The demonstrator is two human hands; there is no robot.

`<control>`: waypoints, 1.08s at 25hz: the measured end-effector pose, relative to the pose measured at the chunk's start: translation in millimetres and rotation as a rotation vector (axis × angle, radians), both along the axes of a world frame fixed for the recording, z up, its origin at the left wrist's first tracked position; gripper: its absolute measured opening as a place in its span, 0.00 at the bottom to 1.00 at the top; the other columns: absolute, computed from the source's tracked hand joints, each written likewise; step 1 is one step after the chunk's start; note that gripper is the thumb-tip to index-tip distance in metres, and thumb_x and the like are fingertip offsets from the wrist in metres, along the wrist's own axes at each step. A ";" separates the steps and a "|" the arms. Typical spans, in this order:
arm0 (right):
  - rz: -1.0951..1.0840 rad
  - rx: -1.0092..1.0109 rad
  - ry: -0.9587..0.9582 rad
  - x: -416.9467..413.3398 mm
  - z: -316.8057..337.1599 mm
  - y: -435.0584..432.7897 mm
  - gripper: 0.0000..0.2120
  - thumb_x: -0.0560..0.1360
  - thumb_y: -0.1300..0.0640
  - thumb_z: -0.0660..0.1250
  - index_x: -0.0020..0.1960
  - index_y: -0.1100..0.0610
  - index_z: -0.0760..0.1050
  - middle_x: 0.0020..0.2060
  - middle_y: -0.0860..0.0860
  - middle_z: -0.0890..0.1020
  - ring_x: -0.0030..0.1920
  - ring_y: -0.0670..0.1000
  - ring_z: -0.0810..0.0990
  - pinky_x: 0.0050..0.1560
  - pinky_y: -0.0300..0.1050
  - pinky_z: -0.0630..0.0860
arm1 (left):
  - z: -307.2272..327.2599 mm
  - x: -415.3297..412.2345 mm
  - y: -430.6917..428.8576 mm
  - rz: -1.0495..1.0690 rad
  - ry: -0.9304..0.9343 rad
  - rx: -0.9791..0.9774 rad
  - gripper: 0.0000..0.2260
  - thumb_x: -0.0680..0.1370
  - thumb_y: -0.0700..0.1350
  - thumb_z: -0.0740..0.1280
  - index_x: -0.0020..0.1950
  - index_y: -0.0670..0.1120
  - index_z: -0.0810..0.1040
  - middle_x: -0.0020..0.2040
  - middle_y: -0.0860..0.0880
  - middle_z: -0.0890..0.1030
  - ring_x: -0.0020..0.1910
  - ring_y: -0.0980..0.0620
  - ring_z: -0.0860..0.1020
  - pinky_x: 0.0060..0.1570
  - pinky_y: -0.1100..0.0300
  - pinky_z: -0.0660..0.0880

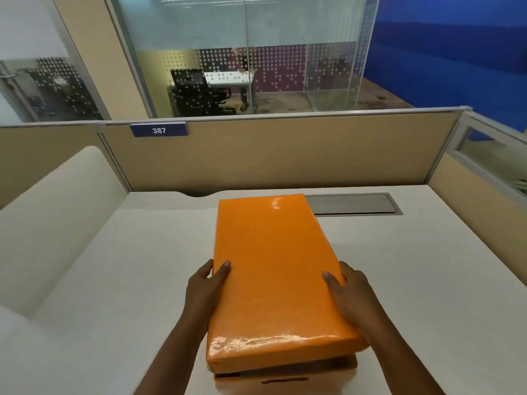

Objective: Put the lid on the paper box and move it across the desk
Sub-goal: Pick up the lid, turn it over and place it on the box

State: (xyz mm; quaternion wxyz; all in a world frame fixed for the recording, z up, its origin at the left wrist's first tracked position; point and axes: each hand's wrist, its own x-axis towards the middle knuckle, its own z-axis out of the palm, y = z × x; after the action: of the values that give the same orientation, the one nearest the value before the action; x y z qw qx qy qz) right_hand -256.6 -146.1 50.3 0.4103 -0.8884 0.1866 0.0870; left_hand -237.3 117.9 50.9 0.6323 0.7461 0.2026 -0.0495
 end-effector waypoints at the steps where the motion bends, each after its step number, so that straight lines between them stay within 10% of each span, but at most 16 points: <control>1: -0.011 -0.013 0.003 -0.6 -2.0 3.6 0.30 0.75 0.39 0.55 0.73 0.51 0.56 0.70 0.56 0.66 0.65 0.61 0.71 0.62 0.59 0.69 | -2.0 0.7 2.7 -0.014 0.010 0.003 0.27 0.76 0.58 0.65 0.72 0.49 0.68 0.66 0.42 0.77 0.57 0.39 0.79 0.58 0.38 0.75; 27: -0.102 -0.129 0.098 5.8 -16.8 19.7 0.30 0.76 0.40 0.56 0.73 0.54 0.57 0.71 0.57 0.67 0.67 0.63 0.69 0.64 0.61 0.67 | -24.2 21.5 10.4 -0.203 0.066 -0.013 0.24 0.79 0.56 0.60 0.72 0.48 0.66 0.66 0.43 0.76 0.59 0.41 0.78 0.58 0.44 0.75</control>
State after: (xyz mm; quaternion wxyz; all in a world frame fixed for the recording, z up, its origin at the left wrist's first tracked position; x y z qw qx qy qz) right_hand -250.8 -126.4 33.5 0.3465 -0.8970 0.2566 0.0973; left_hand -215.8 128.3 26.7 0.6218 0.7567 0.1464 -0.1393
